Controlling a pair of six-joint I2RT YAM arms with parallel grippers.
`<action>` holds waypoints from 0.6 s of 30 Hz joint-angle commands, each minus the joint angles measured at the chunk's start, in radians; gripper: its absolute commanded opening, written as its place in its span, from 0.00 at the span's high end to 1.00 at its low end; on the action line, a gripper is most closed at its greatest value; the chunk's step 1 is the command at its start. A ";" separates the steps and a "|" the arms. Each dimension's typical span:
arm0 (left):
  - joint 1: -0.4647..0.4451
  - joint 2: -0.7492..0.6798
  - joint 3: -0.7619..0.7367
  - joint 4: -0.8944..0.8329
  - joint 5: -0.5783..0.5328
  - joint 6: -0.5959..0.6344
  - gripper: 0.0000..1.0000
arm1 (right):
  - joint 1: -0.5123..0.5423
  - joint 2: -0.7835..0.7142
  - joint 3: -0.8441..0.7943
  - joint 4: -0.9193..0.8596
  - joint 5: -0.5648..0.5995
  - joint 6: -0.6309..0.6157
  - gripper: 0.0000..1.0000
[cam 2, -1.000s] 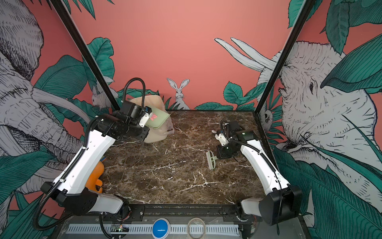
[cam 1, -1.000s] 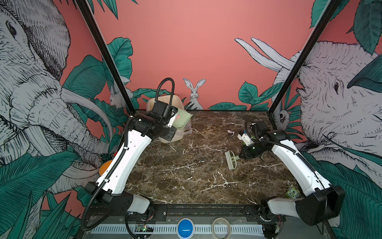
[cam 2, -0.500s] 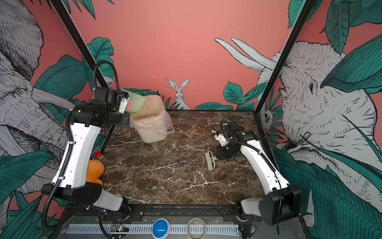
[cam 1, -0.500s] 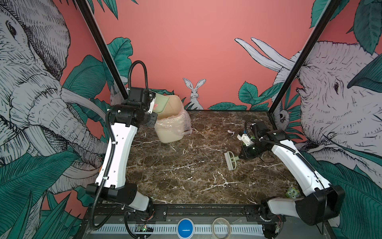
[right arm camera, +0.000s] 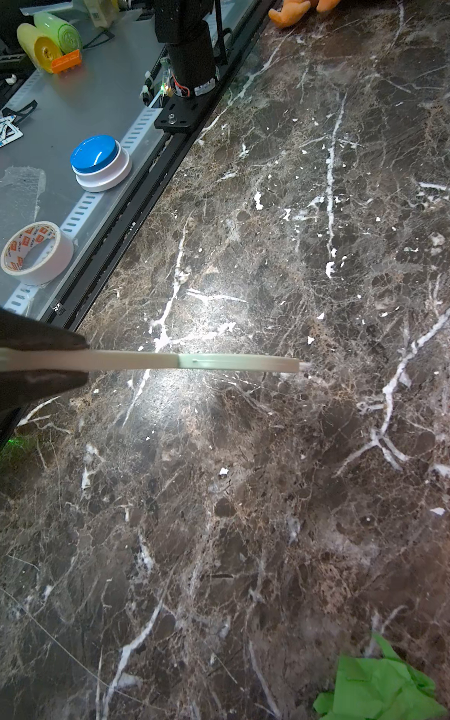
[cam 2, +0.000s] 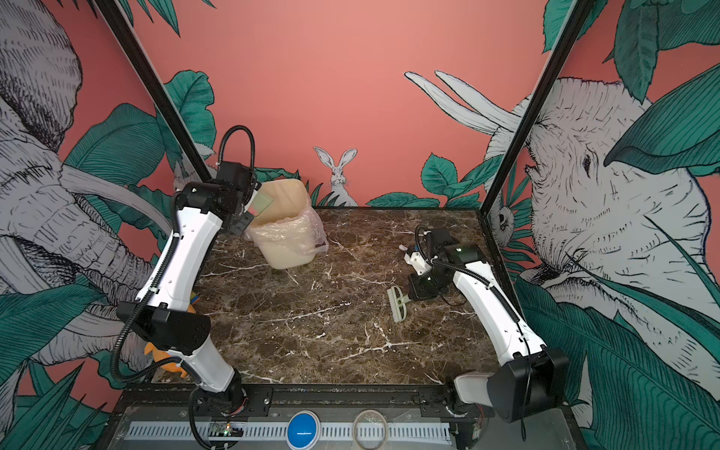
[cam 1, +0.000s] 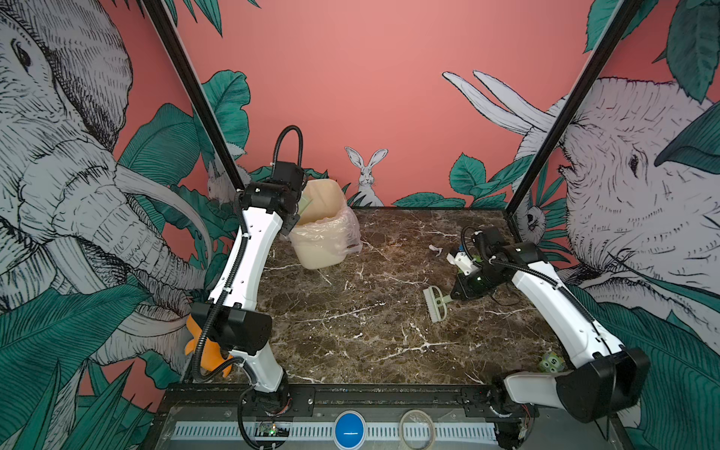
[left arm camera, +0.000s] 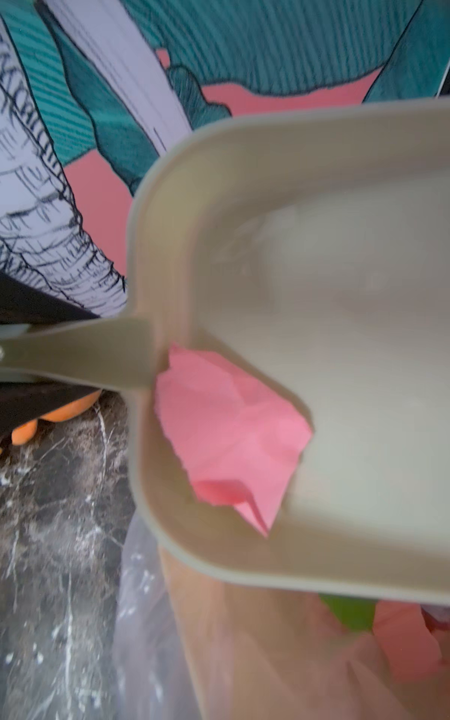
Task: Sweep away the paper scraps from the table
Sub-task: 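Tip the dustpan over the beige bin with the left gripper to empty it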
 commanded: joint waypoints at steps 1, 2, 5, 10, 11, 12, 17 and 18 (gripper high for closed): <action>-0.043 -0.028 -0.044 0.067 -0.171 0.117 0.86 | -0.003 0.013 0.021 -0.017 -0.016 -0.015 1.00; -0.054 -0.026 -0.053 0.084 -0.200 0.141 0.86 | -0.003 0.014 0.023 -0.017 -0.018 -0.016 1.00; -0.073 -0.029 -0.097 0.147 -0.278 0.218 0.87 | -0.003 0.017 0.029 -0.016 -0.023 -0.018 1.00; -0.109 -0.088 -0.234 0.416 -0.398 0.451 0.86 | -0.003 0.023 0.032 -0.027 -0.025 -0.032 1.00; -0.119 -0.109 -0.269 0.479 -0.408 0.508 0.86 | -0.003 0.024 0.032 -0.026 -0.030 -0.033 1.00; -0.128 -0.130 -0.313 0.561 -0.426 0.577 0.85 | -0.003 0.025 0.032 -0.026 -0.034 -0.033 1.00; -0.158 -0.195 -0.469 0.819 -0.473 0.816 0.85 | -0.003 0.027 0.032 -0.014 -0.057 -0.037 1.00; -0.159 -0.199 -0.482 0.840 -0.477 0.836 0.85 | -0.003 0.029 0.032 -0.013 -0.060 -0.039 1.00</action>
